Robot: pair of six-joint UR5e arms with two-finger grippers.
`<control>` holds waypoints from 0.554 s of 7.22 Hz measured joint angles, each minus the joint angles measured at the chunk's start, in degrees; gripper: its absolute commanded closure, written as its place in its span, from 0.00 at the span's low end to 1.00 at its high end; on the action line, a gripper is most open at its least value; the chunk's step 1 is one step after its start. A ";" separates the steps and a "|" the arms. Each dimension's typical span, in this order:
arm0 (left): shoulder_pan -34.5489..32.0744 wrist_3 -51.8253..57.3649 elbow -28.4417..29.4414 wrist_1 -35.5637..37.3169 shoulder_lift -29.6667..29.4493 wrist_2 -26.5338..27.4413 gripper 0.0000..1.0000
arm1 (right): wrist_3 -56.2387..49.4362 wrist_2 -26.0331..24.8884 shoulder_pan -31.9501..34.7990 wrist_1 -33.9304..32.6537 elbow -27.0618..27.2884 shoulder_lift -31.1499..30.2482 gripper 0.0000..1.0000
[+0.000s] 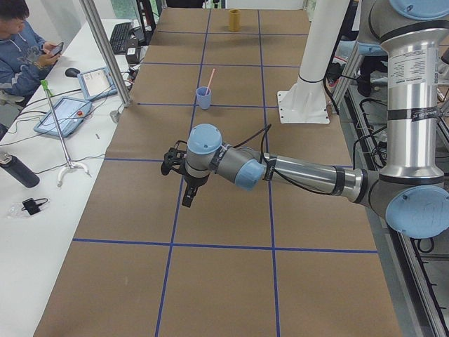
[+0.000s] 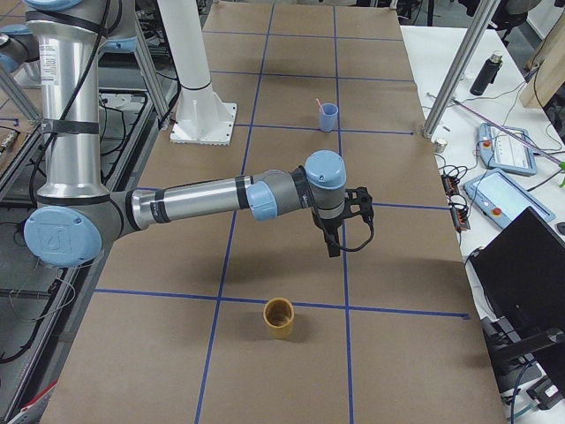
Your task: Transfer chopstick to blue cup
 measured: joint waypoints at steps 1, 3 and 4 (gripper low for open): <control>0.12 0.12 0.00 0.94 -0.21 1.64 0.02 | 0.01 0.02 0.00 0.00 0.00 0.01 0.00; -0.06 0.36 -0.49 1.24 0.22 2.83 0.02 | 0.08 0.04 0.00 0.00 -0.01 0.11 0.00; -0.04 0.37 -0.58 1.35 0.12 2.98 0.02 | 0.09 0.04 0.00 0.00 0.02 0.16 0.00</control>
